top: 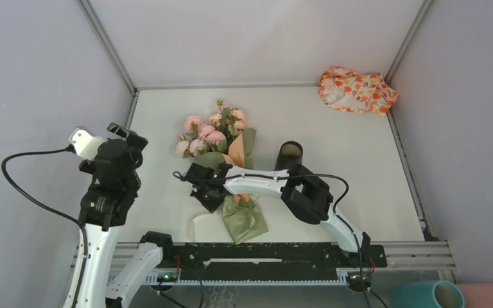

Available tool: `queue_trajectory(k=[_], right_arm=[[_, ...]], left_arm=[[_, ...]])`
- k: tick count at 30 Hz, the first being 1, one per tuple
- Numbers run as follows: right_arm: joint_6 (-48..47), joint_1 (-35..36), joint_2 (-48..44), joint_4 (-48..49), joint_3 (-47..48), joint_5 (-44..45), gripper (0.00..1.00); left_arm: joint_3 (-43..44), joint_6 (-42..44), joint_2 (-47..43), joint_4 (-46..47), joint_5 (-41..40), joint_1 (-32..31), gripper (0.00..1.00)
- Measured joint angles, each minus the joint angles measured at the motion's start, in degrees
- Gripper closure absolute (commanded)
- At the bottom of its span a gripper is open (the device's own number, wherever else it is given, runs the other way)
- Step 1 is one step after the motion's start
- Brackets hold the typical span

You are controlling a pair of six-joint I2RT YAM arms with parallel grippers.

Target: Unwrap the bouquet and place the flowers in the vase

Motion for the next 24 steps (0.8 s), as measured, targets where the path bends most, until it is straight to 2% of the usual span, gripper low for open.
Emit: queue_trajectory(k=[7, 11, 17, 22, 24], right_arm=[[-0.3, -3.3, -2.3, -1.8, 2.8, 1.9, 1.00], [-0.5, -9.2, -9.2, -2.6, 2.8, 1.8, 1.00], [-0.2, -19.6, -19.7, -1.8, 2.8, 1.4, 1.00], [0.5, -25.2, -21.4, -0.9, 2.7, -0.9, 1.00], [0.6, -26.0, -21.2, -0.9, 2.4, -2.0, 1.00]], left_arm=[[-0.3, 0.1, 0.4, 0.4, 2.7, 0.0, 0.00], [-1.6, 0.9, 0.7, 2.4, 6.2, 0.0, 0.02], [-8.8, 2.5, 0.1, 10.4, 18.6, 0.0, 0.06], [-15.1, 3.9, 0.8, 17.6, 29.5, -2.1, 0.05], [-17.7, 4.6, 1.2, 21.0, 32.6, -4.9, 0.05]])
